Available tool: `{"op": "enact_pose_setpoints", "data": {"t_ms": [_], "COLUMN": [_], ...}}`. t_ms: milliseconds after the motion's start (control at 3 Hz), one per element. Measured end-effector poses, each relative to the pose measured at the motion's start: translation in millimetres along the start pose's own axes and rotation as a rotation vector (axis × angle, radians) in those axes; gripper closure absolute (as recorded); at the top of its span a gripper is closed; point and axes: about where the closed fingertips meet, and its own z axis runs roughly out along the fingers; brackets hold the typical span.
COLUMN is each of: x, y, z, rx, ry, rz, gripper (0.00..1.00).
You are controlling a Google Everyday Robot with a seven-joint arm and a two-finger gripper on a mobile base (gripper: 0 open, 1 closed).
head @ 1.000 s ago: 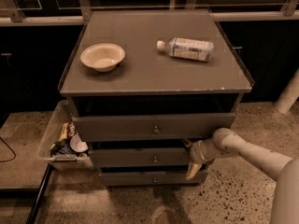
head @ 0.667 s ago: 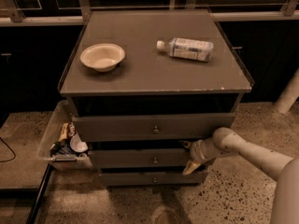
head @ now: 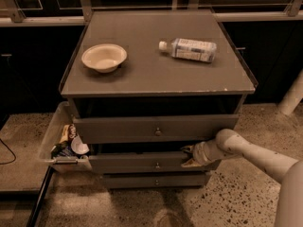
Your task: Open middle drawer
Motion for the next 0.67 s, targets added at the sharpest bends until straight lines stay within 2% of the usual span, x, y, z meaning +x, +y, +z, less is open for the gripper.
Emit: {"op": "enact_pose_setpoints", "data": {"t_ms": [333, 667], "x": [0.0, 0.0], "y": [0.0, 0.0], "z": [0.0, 0.0], "rx": [0.0, 0.0], "ry": [0.0, 0.0], "rz": [0.0, 0.0], "gripper": [0.62, 0.39]}}
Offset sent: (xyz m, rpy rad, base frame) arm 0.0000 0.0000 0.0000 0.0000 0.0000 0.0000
